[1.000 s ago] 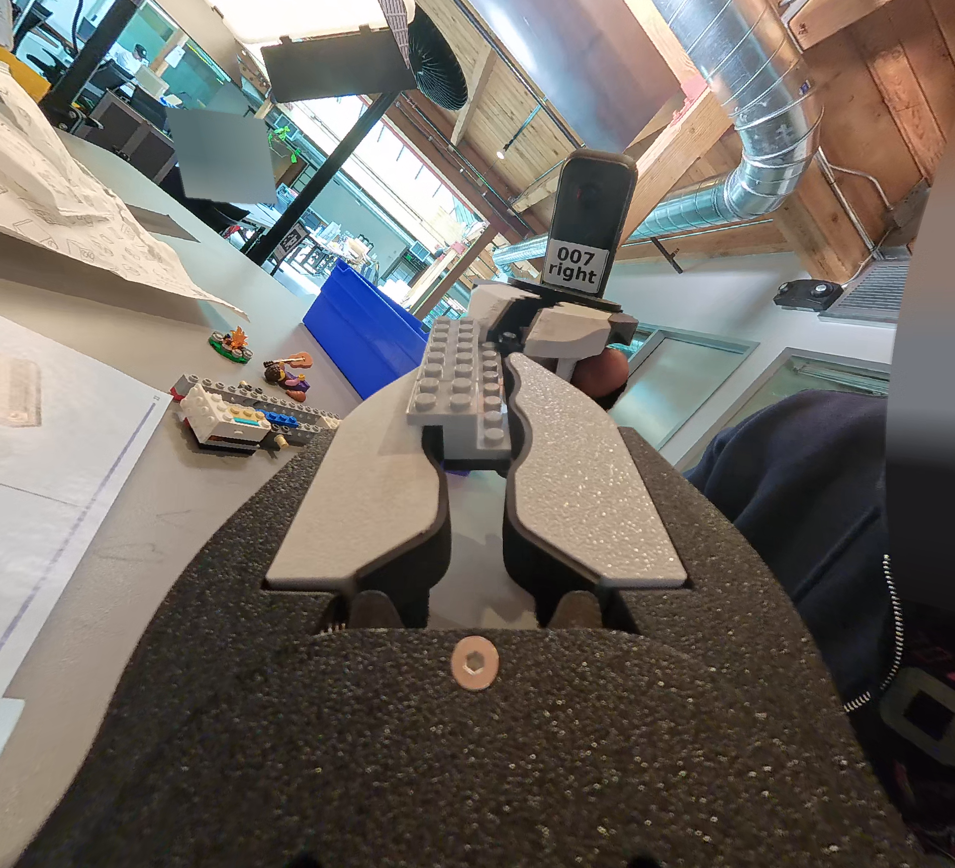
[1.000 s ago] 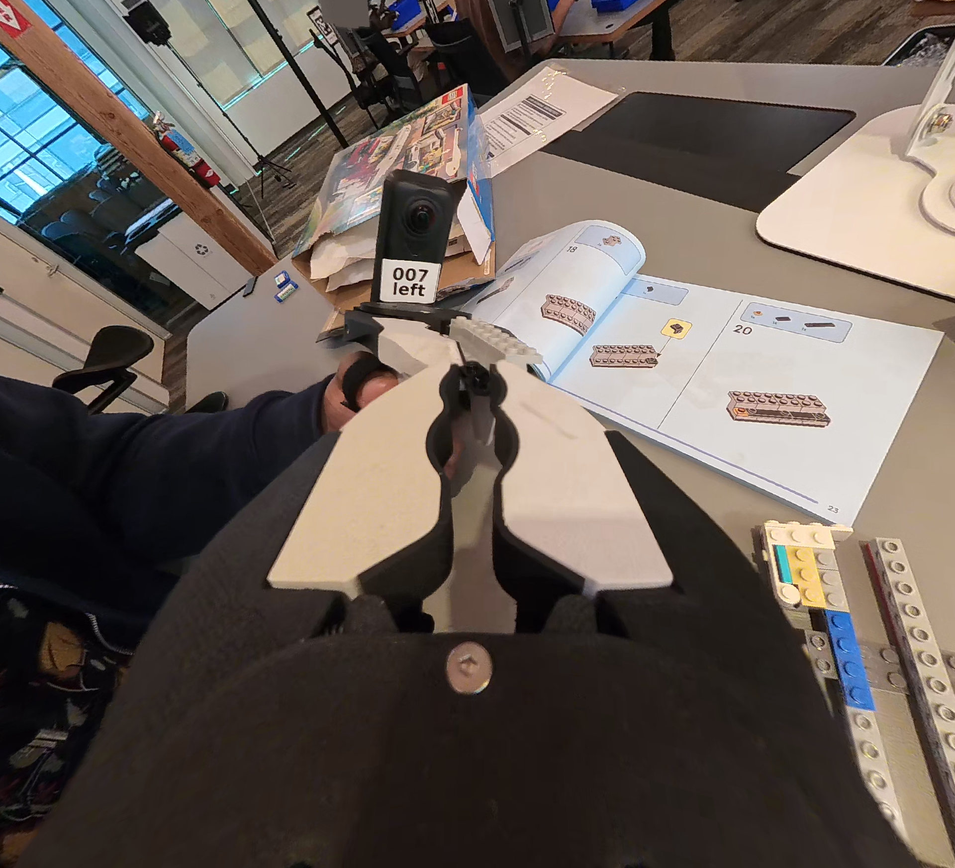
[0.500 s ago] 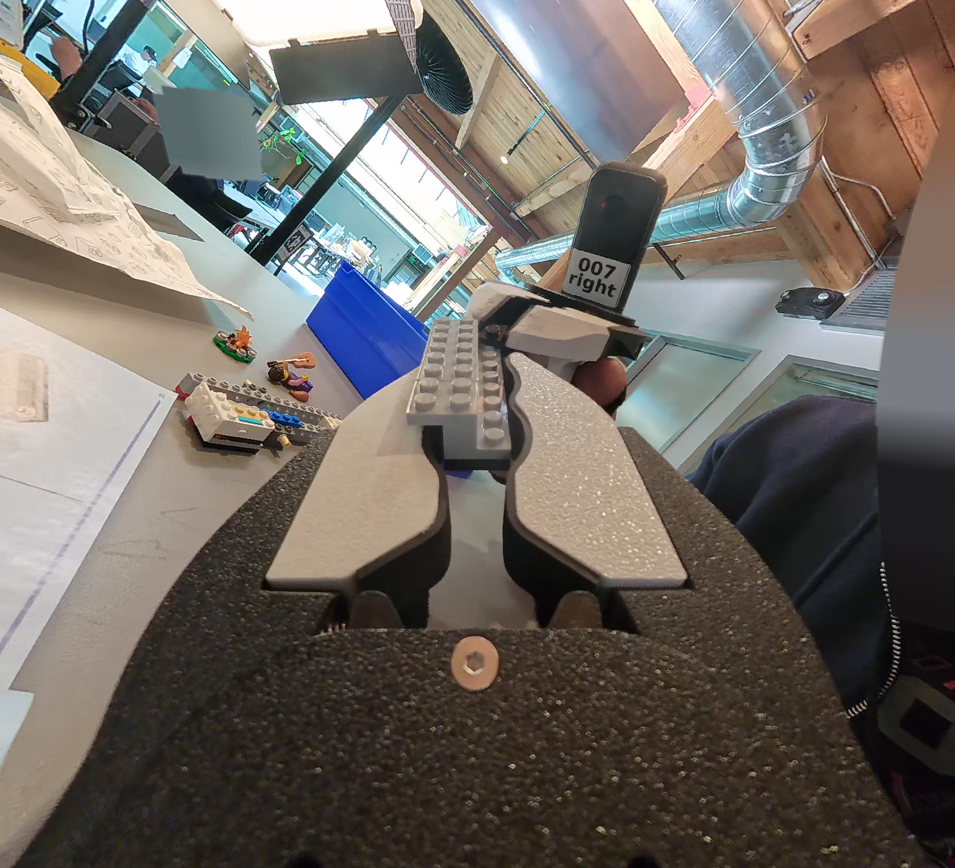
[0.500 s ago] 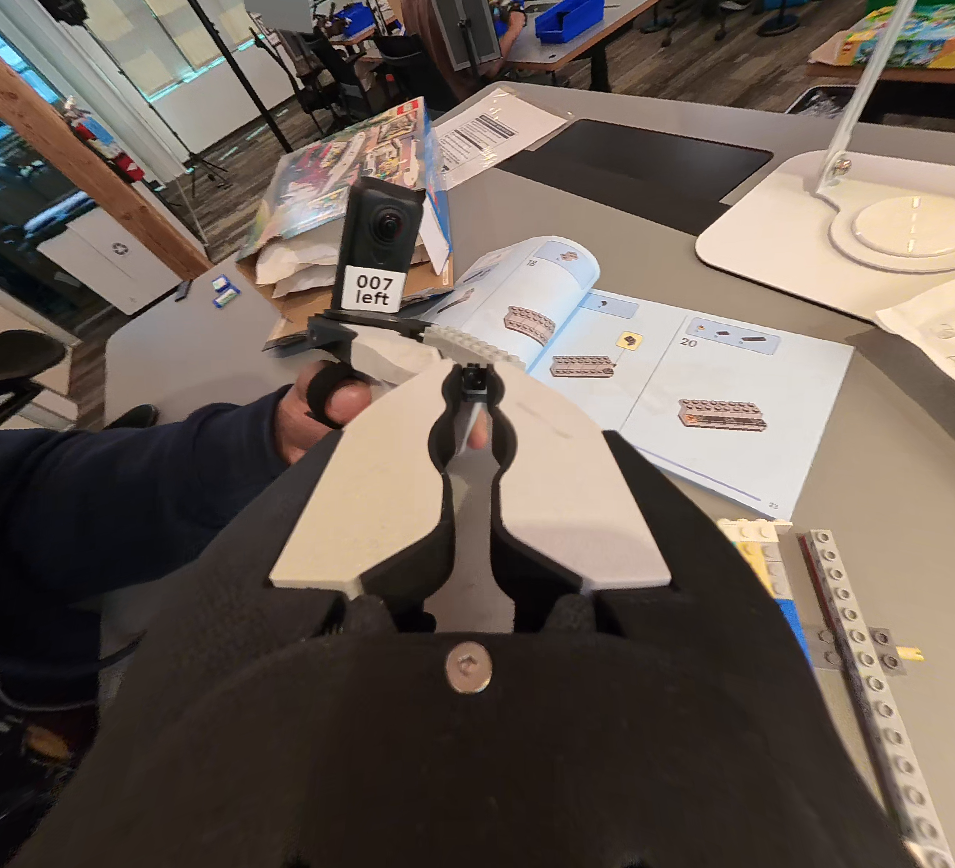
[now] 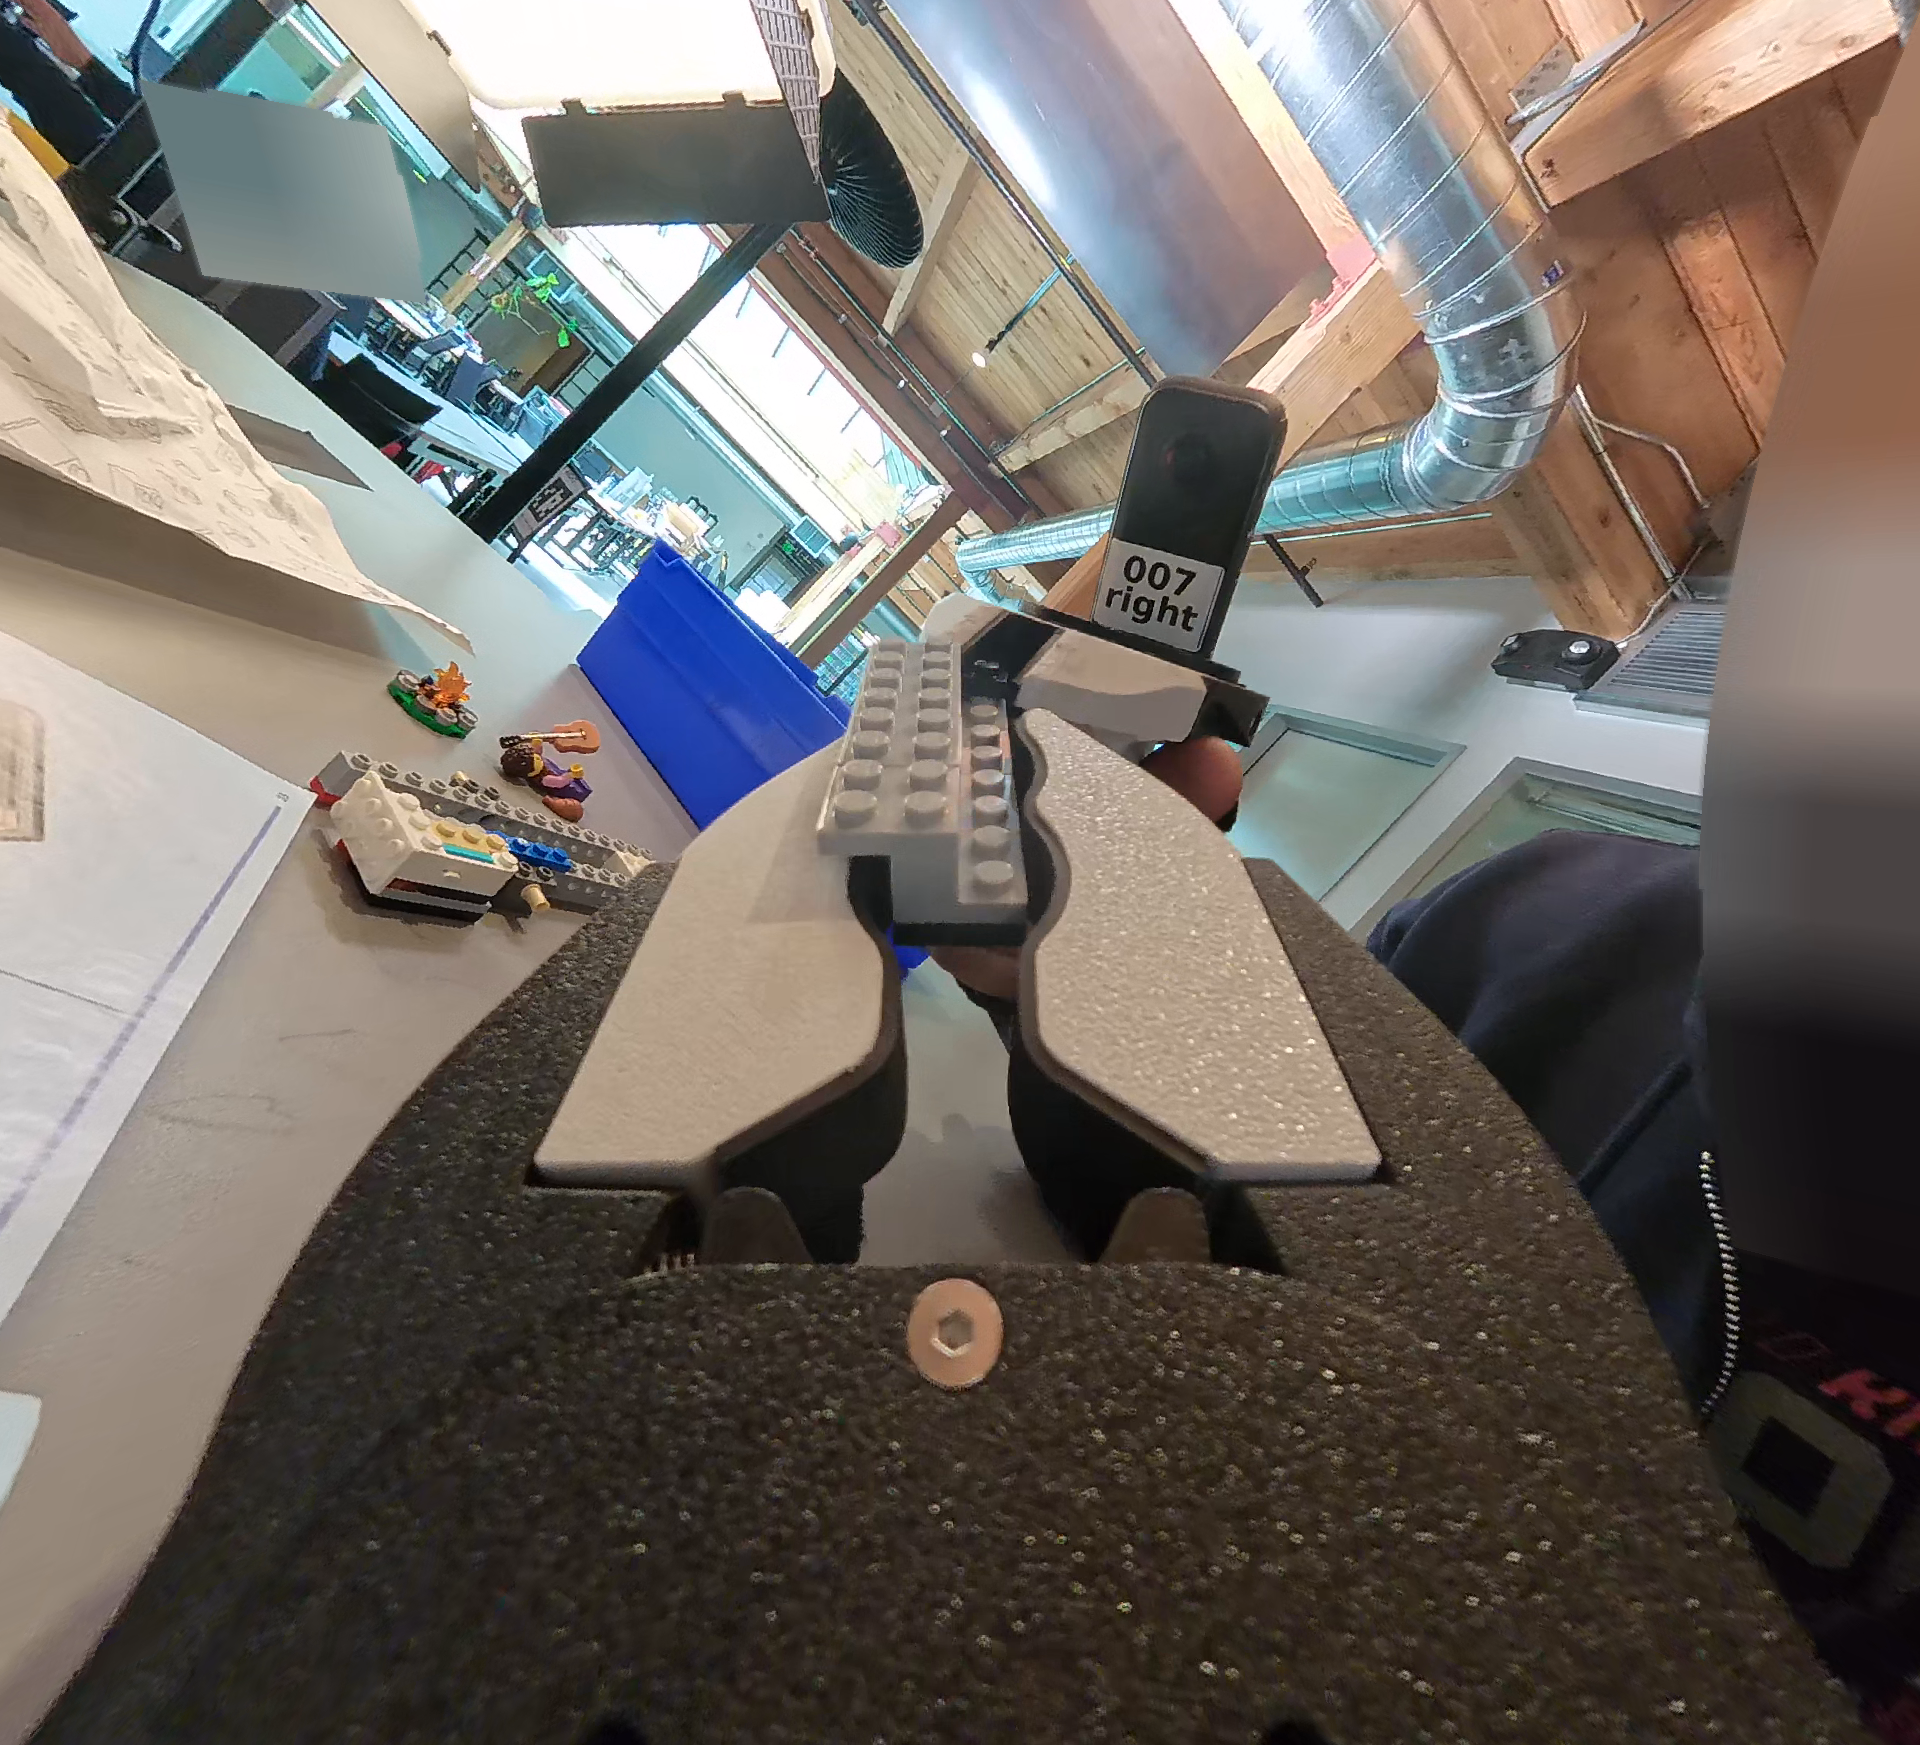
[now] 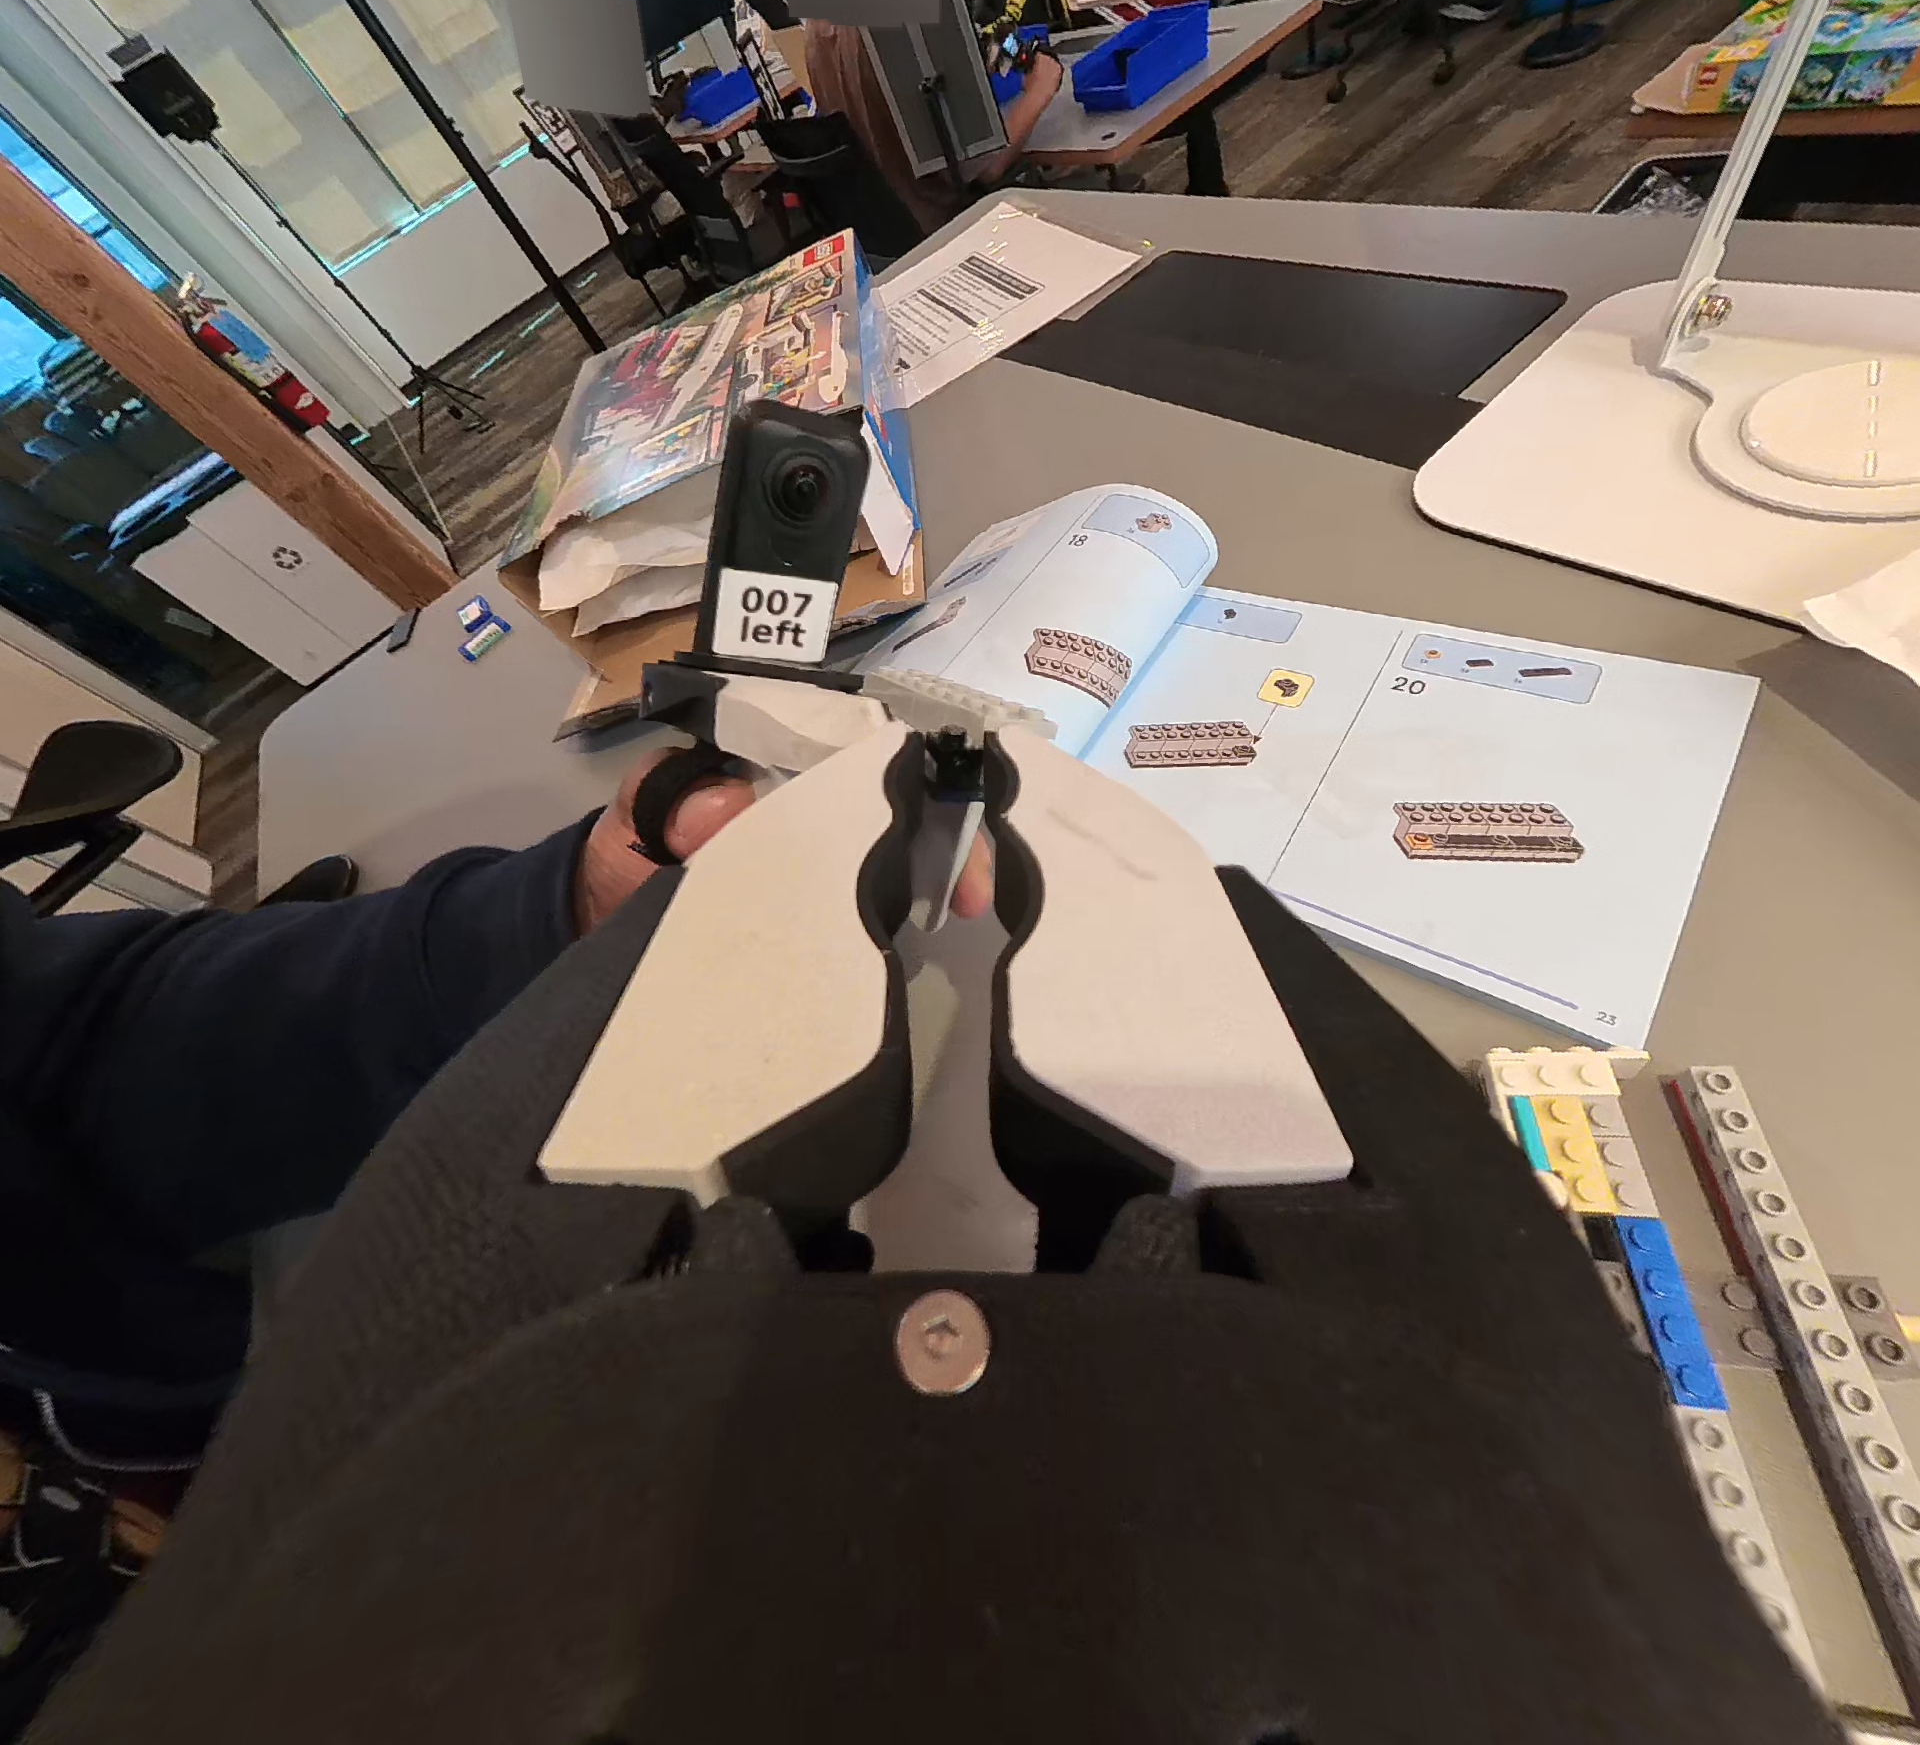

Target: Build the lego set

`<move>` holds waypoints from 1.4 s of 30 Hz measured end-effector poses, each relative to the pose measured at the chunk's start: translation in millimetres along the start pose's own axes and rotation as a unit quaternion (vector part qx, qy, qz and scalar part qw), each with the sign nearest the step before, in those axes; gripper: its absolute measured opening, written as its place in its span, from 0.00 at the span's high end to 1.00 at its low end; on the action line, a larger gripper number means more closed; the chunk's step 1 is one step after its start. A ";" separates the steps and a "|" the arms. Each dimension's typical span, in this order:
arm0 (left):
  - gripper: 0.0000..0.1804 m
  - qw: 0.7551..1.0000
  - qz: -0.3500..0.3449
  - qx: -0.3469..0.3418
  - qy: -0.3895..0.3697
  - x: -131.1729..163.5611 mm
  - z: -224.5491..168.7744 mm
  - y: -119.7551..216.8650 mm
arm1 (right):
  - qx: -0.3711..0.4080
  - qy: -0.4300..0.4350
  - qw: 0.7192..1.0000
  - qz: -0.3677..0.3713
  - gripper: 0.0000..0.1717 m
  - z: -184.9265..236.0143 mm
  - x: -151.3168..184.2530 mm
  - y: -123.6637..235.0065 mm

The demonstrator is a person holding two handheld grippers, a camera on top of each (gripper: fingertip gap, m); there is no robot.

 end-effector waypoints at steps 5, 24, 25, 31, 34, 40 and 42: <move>0.90 1.000 -0.010 0.005 0.010 -0.9 0.0 0.0 | 0.005 -0.009 1.000 -0.009 0.94 0.9 -1.4 -0.6; 0.90 0.994 -0.110 0.008 0.023 -3.9 -3.7 -8.4 | 0.028 0.002 0.999 -0.022 0.92 5.7 -11.4 0.2; 0.90 0.993 -0.116 0.010 0.023 -5.0 -3.9 -7.5 | 0.027 0.003 0.999 -0.022 0.92 6.7 -11.2 -0.4; 0.90 0.992 -0.124 0.006 0.017 -10.4 -4.1 -2.4 | 0.016 0.033 0.998 -0.059 0.88 13.6 -20.5 3.8; 0.90 0.994 -0.107 0.001 0.009 -12.3 -4.2 -0.2 | 0.000 0.095 0.993 -0.069 0.87 16.2 -24.6 11.3; 0.90 0.998 -0.053 -0.004 -0.015 -10.8 -6.4 0.9 | 0.073 0.413 0.908 -0.015 0.75 1.7 -0.9 15.2; 0.90 0.999 -0.031 0.008 -0.013 -6.8 -8.5 -0.5 | 0.082 0.479 0.874 -0.013 0.70 1.5 6.1 14.1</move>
Point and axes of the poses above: each gripper's, where its closed fingertips meet, y back along the fingers, x out of its underside, z = x × y across the jaws, the point moved 3 cm from there along y, back along the fingers, and after that the axes turned 9 degrees about -y, right-handed, at the moved point
